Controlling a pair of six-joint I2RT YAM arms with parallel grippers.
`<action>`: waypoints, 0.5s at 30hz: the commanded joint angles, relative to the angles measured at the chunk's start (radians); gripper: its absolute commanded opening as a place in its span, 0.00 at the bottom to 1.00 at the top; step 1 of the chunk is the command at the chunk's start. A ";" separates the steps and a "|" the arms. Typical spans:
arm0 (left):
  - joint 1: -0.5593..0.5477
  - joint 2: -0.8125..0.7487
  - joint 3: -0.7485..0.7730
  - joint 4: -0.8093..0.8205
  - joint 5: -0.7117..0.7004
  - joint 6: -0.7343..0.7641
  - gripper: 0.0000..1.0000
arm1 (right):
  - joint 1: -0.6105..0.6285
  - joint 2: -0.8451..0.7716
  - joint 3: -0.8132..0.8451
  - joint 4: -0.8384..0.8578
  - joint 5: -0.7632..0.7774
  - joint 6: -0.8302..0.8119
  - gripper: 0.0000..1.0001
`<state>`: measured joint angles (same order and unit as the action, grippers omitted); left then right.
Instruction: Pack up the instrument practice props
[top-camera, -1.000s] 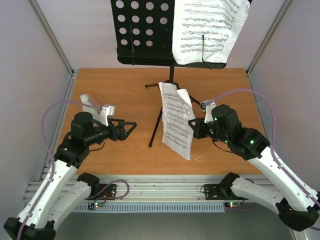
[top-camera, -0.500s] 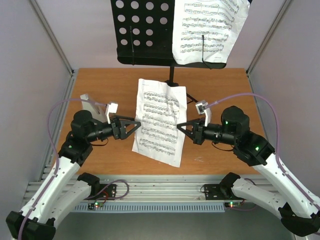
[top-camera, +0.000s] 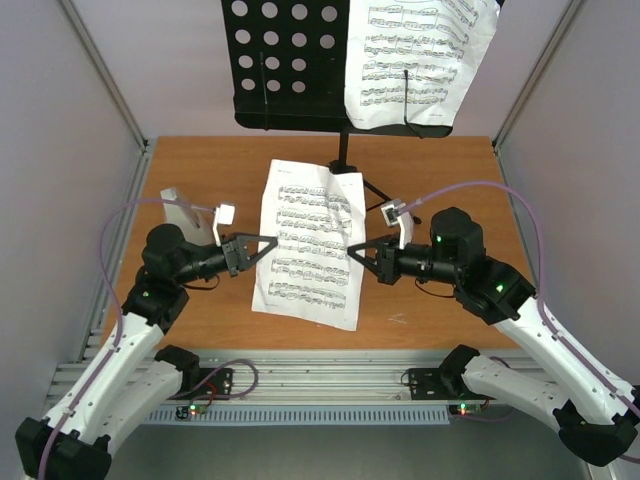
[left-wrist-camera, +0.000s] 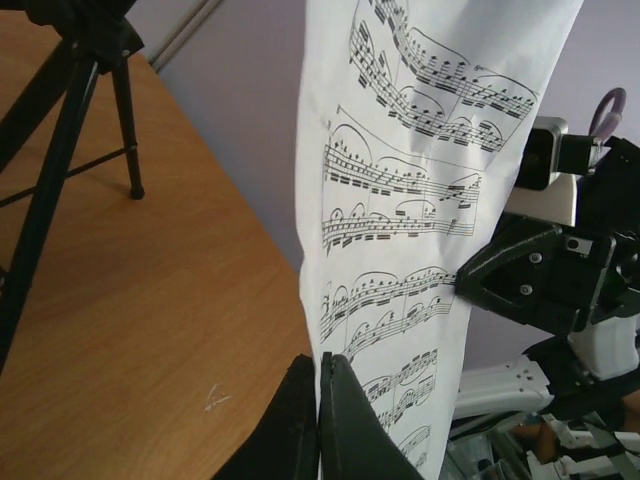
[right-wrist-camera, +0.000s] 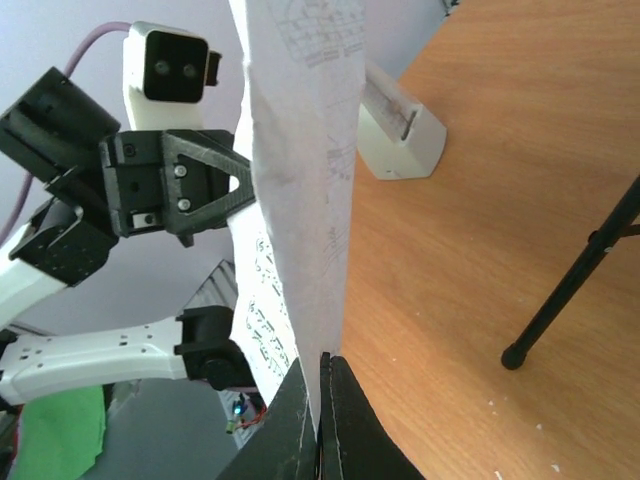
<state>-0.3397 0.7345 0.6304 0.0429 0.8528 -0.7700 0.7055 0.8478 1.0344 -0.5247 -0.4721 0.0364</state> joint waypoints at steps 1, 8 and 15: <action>0.004 0.000 -0.001 -0.027 -0.072 0.022 0.00 | -0.002 0.002 -0.008 -0.031 0.068 -0.020 0.03; 0.028 0.074 0.071 -0.469 -0.419 0.177 0.01 | -0.003 -0.023 -0.013 -0.103 0.229 -0.063 0.73; 0.145 0.296 0.148 -0.639 -0.683 0.309 0.00 | -0.003 -0.067 -0.030 -0.151 0.337 -0.087 0.89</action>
<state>-0.2310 0.9440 0.7143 -0.4740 0.3698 -0.5659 0.7055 0.8112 1.0195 -0.6361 -0.2211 -0.0242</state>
